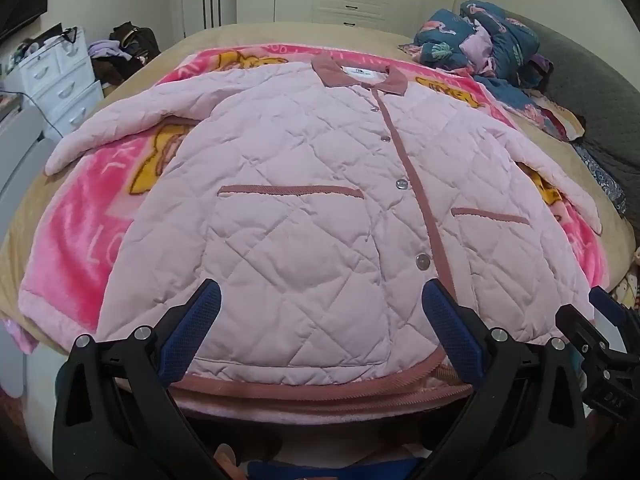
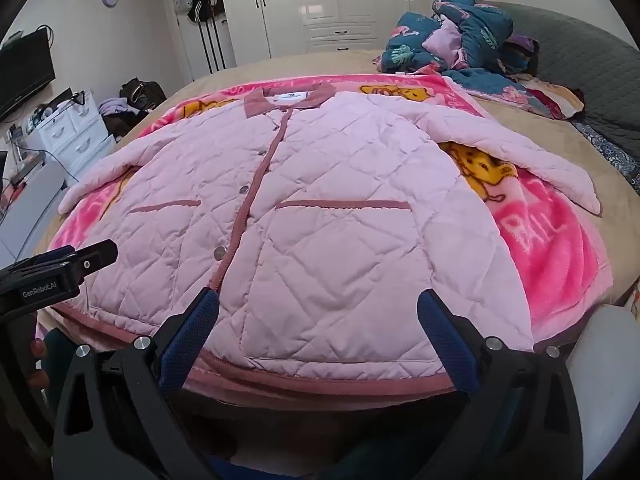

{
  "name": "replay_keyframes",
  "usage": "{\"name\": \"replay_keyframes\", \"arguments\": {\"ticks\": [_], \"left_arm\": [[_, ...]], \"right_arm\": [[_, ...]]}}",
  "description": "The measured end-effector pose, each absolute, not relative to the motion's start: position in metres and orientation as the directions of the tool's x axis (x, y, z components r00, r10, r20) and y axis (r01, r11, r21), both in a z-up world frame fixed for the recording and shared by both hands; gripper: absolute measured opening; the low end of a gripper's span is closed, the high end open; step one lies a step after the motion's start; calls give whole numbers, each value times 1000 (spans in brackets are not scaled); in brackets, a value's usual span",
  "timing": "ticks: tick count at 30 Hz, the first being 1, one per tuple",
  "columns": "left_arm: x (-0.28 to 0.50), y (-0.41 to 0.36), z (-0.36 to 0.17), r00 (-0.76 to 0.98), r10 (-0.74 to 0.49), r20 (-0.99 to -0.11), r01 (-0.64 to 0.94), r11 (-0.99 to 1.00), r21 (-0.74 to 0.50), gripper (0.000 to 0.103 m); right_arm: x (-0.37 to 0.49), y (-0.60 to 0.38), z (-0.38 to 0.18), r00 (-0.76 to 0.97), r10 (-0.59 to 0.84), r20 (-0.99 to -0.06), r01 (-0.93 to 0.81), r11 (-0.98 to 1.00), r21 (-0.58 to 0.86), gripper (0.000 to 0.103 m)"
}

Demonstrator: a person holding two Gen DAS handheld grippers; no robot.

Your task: Fold large clothes

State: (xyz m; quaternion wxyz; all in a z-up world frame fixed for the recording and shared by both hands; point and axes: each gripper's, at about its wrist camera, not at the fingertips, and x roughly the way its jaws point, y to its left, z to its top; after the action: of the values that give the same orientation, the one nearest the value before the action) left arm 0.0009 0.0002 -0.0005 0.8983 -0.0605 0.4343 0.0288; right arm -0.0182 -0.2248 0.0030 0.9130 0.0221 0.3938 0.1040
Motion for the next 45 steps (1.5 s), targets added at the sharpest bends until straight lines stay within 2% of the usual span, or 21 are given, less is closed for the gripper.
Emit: {"name": "replay_keyframes", "arguments": {"ticks": [3,45], "left_arm": [[0,1,0,633,1,-774,-103,991,-83,94],[1,-2,5,643,-5,-766,-81,994,-74,94]], "right_arm": [[-20,-226,6,687,216,-694,-181,976,125,99],[-20,-220,11,686,198,-700,-180,979,100,99]]}}
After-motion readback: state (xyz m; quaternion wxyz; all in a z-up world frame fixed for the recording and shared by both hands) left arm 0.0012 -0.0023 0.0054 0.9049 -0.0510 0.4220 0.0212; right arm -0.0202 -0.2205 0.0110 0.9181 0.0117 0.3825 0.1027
